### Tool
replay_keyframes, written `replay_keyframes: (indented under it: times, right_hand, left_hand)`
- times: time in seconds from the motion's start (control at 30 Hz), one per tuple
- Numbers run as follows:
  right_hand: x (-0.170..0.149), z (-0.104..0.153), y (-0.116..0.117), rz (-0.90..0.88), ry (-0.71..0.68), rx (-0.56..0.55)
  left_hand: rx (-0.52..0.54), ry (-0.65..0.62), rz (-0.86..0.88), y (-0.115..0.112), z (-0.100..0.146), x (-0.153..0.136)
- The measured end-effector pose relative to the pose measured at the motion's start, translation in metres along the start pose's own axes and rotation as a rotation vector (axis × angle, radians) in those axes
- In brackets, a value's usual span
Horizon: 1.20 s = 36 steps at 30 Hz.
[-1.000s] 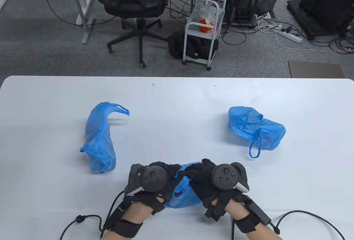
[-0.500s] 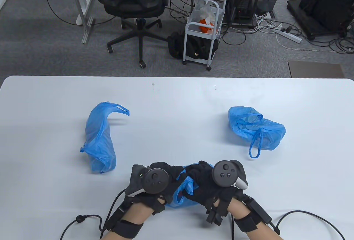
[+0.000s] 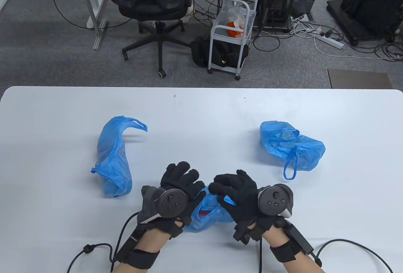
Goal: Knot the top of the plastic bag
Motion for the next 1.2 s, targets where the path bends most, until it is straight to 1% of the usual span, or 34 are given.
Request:
replay_keyframes:
  times: [0.07, 0.1, 0.13, 0.17, 0.27, 0.33, 0.4, 0.5, 0.6, 0.67, 0.77, 0.83, 0.87, 0.9, 0.93, 0.97, 1.03, 1.13, 1.2]
  right_hand:
    - [0.004, -0.002, -0.005, 0.106, -0.041, 0.087]
    - [0.007, -0.002, -0.007, 0.173, -0.056, 0.118]
    - [0.008, -0.002, -0.008, 0.203, -0.065, 0.133]
    - [0.01, -0.003, -0.011, 0.233, -0.077, 0.159]
    - [0.006, -0.003, -0.018, 0.216, -0.02, 0.216]
    - [0.0, -0.001, -0.018, 0.28, 0.064, 0.329]
    - [-0.007, 0.002, -0.016, 0.334, 0.12, 0.417]
    - [-0.017, 0.005, -0.014, 0.308, 0.175, 0.452]
    - [-0.022, 0.009, -0.011, 0.319, 0.225, 0.493]
    - [-0.02, 0.008, -0.009, 0.293, 0.191, 0.487]
    - [-0.013, 0.004, -0.011, 0.219, 0.104, 0.41]
    - [-0.011, 0.003, -0.009, 0.155, 0.055, 0.327]
    - [-0.011, 0.002, -0.004, 0.126, 0.033, 0.277]
    - [-0.012, 0.002, 0.002, 0.116, 0.035, 0.258]
    - [-0.014, 0.003, 0.011, 0.135, 0.056, 0.278]
    - [-0.016, 0.004, 0.024, 0.162, 0.063, 0.372]
    - [-0.018, 0.007, 0.039, 0.197, 0.079, 0.49]
    - [-0.02, 0.006, 0.051, 0.237, 0.085, 0.515]
    - [-0.021, 0.007, 0.053, 0.241, 0.095, 0.527]
  left_hand:
    - [-0.018, 0.037, -0.015, 0.001, 0.002, -0.01]
    - [-0.024, 0.051, -0.025, 0.0, 0.003, -0.014]
    - [-0.032, 0.07, -0.041, 0.0, 0.003, -0.017]
    - [-0.067, 0.111, -0.092, -0.001, 0.005, -0.024]
    - [-0.103, 0.181, -0.106, -0.004, 0.008, -0.041]
    - [-0.138, 0.225, -0.142, -0.006, 0.01, -0.05]
    - [-0.17, 0.252, -0.178, -0.008, 0.011, -0.057]
    - [-0.188, 0.273, -0.17, -0.013, 0.011, -0.06]
    - [-0.188, 0.249, -0.177, -0.015, 0.009, -0.055]
    - [-0.185, 0.248, -0.172, -0.014, 0.009, -0.053]
    - [-0.155, 0.221, -0.124, -0.009, 0.01, -0.045]
    - [-0.123, 0.195, -0.08, -0.004, 0.009, -0.038]
    - [-0.111, 0.181, -0.066, 0.0, 0.008, -0.032]
    - [-0.105, 0.169, -0.057, 0.004, 0.007, -0.028]
    - [-0.099, 0.154, -0.046, 0.008, 0.007, -0.022]
    - [-0.098, 0.128, -0.04, 0.013, 0.005, -0.015]
    - [-0.104, 0.089, -0.029, 0.02, 0.003, -0.003]
    - [-0.158, 0.024, -0.087, 0.025, 0.004, 0.015]
    - [-0.211, -0.008, -0.134, 0.021, 0.015, 0.025]
Point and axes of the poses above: the tracker on the back of each hand, its own x axis roughly to the thumb side, its own z axis roughly from the fingertips to the wrist, y = z × x, the point moved 3 cm from there along -z, roughly from the wrist to the fingertips, and after that the axes turned 14 degrees about -y, right-handed, at the moved point
